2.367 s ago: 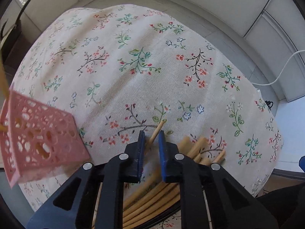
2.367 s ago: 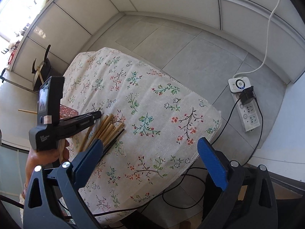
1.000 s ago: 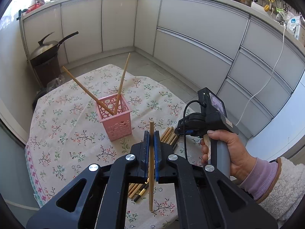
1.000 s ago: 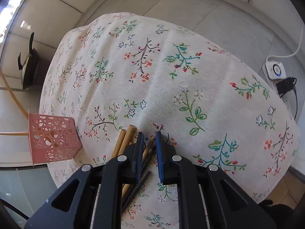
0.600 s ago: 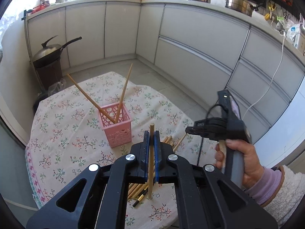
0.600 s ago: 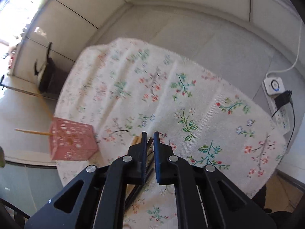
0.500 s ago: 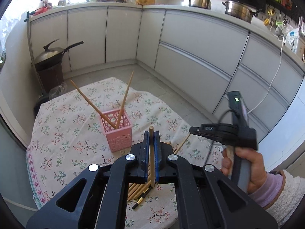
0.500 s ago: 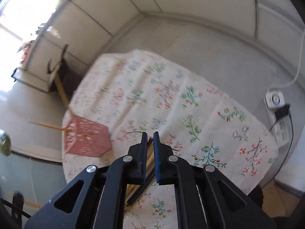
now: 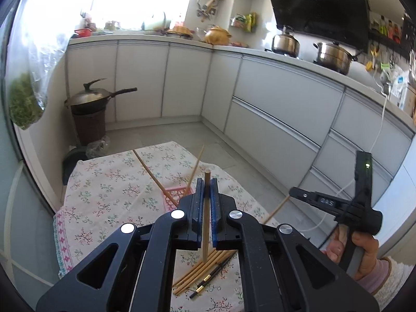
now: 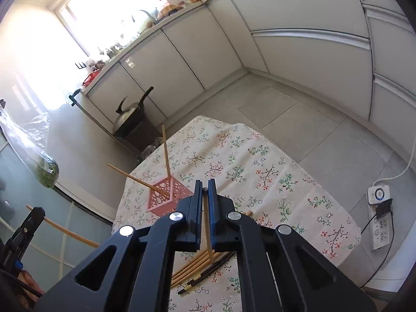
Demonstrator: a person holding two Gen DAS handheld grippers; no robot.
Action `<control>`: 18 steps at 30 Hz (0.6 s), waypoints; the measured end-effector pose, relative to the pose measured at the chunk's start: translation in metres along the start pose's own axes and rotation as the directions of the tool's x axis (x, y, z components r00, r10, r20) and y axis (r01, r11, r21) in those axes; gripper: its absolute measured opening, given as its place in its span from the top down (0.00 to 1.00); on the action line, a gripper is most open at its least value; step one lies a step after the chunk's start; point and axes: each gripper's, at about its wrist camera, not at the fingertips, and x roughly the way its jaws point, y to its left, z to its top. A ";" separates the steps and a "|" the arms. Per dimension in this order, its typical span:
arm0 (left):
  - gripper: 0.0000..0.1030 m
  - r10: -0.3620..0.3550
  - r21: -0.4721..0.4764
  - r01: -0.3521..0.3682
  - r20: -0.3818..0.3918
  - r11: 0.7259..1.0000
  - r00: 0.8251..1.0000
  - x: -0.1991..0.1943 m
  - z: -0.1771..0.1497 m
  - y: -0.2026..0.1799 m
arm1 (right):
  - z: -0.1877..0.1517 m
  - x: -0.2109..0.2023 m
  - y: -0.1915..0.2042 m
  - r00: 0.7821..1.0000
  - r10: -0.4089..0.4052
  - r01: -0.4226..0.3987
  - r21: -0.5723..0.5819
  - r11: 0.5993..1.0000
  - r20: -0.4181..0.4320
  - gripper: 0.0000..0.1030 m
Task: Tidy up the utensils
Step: 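Carry both chopsticks over the pink holder, drop them in, open both tools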
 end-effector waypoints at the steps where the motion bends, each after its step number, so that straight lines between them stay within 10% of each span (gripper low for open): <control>1: 0.96 0.004 -0.009 -0.004 0.006 1.000 1.000 0.000 0.002 0.001 | 0.004 -0.006 0.003 1.000 0.004 -0.004 -0.008 1.000 0.006 0.96; 18: 0.96 0.131 -0.183 -0.098 0.173 0.978 0.976 0.009 0.065 0.032 | 0.090 -0.050 0.067 0.988 0.098 -0.090 -0.076 0.993 0.116 0.96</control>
